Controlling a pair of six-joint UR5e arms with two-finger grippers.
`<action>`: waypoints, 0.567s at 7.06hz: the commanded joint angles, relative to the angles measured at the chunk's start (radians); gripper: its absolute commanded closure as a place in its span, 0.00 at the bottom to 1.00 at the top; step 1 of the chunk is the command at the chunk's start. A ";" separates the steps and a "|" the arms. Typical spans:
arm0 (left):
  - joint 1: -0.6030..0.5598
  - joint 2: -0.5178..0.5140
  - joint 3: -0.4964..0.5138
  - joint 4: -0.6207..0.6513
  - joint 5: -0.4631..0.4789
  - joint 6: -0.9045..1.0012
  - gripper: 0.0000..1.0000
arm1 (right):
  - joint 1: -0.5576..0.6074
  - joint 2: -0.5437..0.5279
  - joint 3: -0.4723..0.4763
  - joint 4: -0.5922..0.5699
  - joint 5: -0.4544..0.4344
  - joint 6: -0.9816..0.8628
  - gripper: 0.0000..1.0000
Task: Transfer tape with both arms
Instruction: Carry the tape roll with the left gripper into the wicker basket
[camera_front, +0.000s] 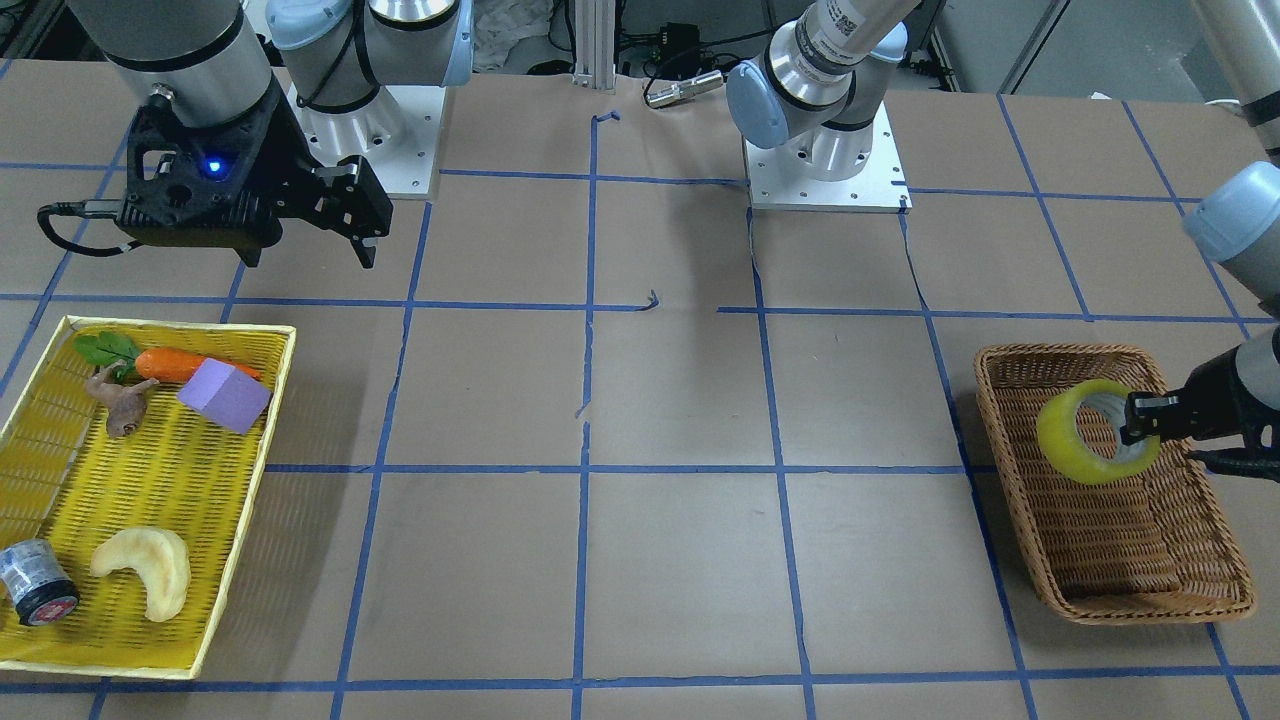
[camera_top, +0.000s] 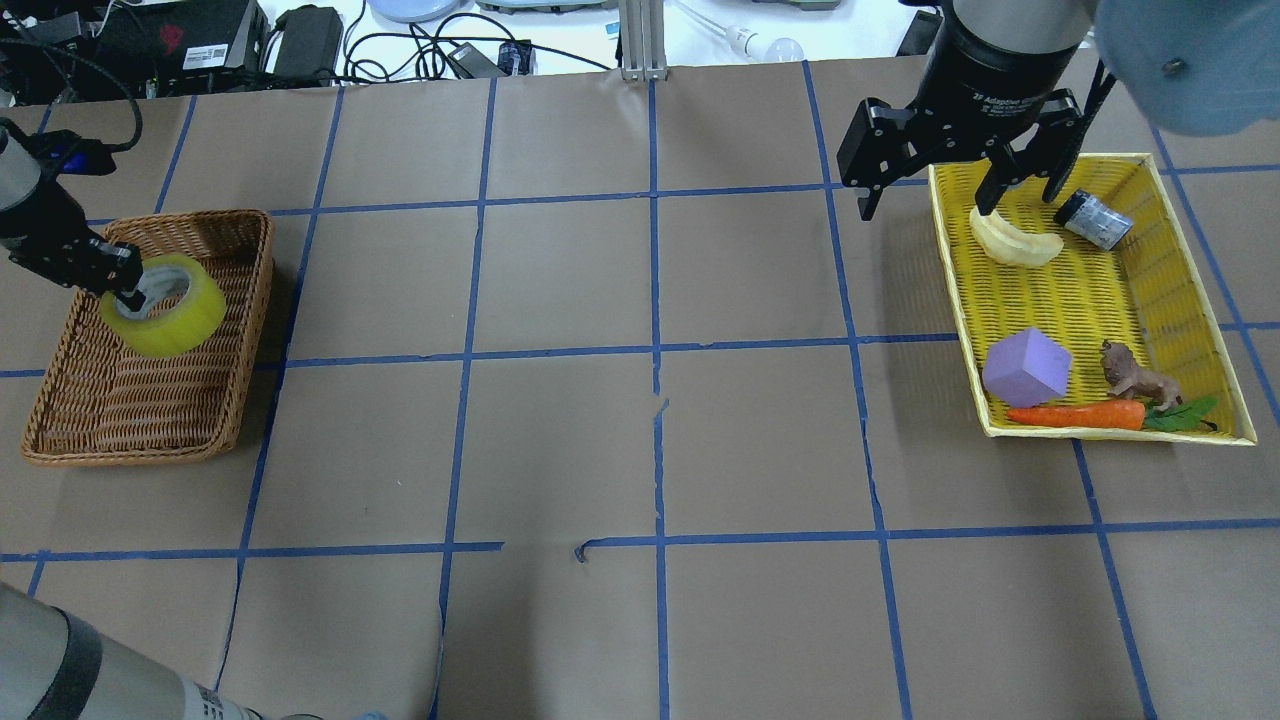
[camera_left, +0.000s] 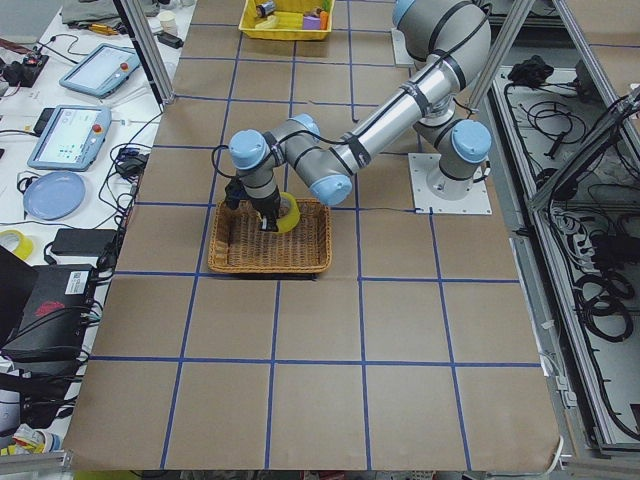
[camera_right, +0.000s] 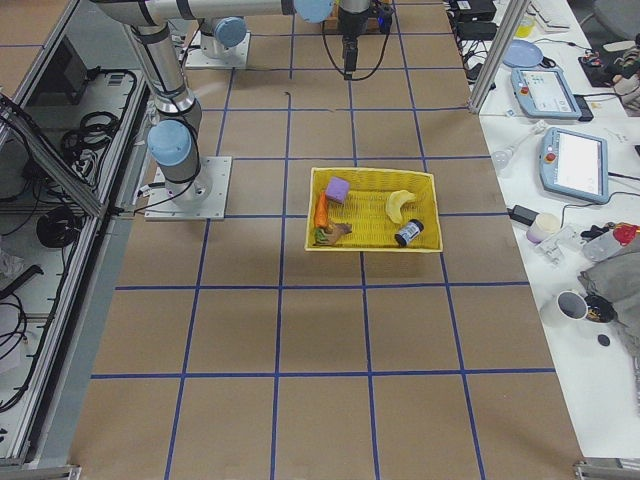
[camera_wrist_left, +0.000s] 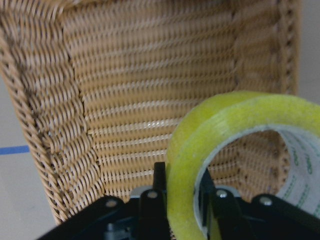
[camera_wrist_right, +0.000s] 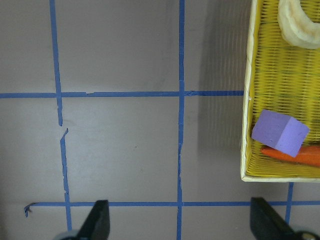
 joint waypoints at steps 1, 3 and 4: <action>0.040 -0.003 -0.142 0.212 0.000 0.049 1.00 | 0.000 0.000 0.000 0.000 0.000 0.000 0.00; 0.038 -0.007 -0.155 0.373 -0.014 0.056 0.14 | 0.000 0.000 0.000 0.000 0.000 0.000 0.00; 0.020 0.005 -0.148 0.374 -0.014 0.043 0.07 | 0.000 0.000 0.000 0.000 0.000 0.000 0.00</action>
